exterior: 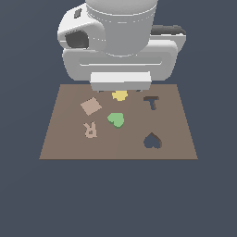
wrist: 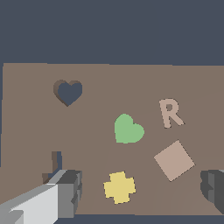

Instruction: Insert a designated object into the corresponding slot on a board.

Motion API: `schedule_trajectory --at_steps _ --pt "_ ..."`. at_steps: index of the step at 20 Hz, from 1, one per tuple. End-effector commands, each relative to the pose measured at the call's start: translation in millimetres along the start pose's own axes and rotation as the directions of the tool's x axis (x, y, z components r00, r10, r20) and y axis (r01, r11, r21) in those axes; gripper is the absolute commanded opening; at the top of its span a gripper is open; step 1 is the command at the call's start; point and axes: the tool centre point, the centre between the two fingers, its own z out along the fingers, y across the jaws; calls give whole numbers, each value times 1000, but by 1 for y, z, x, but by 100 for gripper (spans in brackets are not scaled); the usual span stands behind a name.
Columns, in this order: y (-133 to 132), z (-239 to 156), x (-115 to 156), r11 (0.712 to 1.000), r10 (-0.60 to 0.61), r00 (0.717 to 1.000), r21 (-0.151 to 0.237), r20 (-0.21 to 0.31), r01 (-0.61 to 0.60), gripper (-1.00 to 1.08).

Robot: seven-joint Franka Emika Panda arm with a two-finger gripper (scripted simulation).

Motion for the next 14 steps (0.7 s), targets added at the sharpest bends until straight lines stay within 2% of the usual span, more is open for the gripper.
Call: schedule_trajectory --at_steps 1,8,14 --pt "0 0 0 1000 0 1000 0 0 0 100" --pt "0 3 0 999 33 999 0 0 -33 100" --pt "0 10 2 993 115 993 -1 1 -115 100"
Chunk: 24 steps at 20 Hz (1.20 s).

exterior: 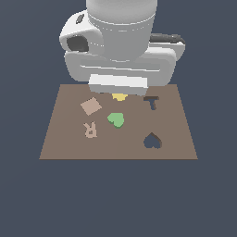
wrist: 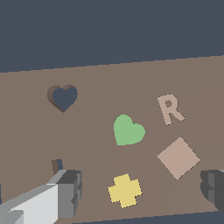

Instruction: Insert a designated object into the corresponding slot on a board.

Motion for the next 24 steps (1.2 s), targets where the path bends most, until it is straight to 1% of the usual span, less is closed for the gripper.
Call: schedule_trajectory --at_steps 1,5,8,11,13,15,18,21,24 --pt "0 4 1 999 42 999 0 1 -42 100" --pt "0 11 2 991 131 991 -1 1 -131 100" --pt "0 18 3 977 211 977 -2 2 -211 100" --pt "0 25 4 953 304 953 -3 3 -304 100" --pt "0 31 6 928 371 928 -4 3 -371 100" --pt "0 38 7 897 442 897 -4 3 -442 100" --pt "1 48 8 837 547 837 -6 4 -547 100" --pt "2 58 10 764 645 764 -7 4 -645 100" --pt "3 68 11 678 735 678 -8 4 -735 100"
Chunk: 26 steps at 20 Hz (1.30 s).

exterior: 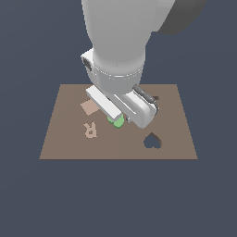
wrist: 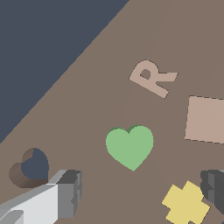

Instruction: Insert a designated object into the corresponding slot on a board.

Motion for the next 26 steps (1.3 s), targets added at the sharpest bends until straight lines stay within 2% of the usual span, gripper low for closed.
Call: schedule_trajectory --at_steps 1,6,13,20,26 --pt "0 9 2 994 106 994 -1 1 -106 100" --pt "0 24 5 956 293 956 -2 2 -293 100" --pt "0 41 8 875 484 875 -3 5 -484 100" --pt "1 53 9 802 597 802 -5 6 -597 100" --pt "2 57 10 769 640 769 -5 7 -640 100"
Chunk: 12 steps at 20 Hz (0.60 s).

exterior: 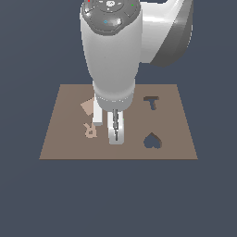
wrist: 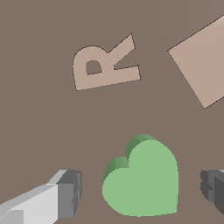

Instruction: Insert a designated object into the corresponding slot on a board.

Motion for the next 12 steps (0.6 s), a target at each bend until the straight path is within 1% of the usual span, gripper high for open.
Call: schedule_trajectory --at_steps 1,8,12 --pt "0 1 0 1000 15 1000 0 0 -15 100" --pt "0 3 0 1000 15 1000 0 1 -15 100" --pt "0 15 0 1000 15 1000 0 1 -15 100"
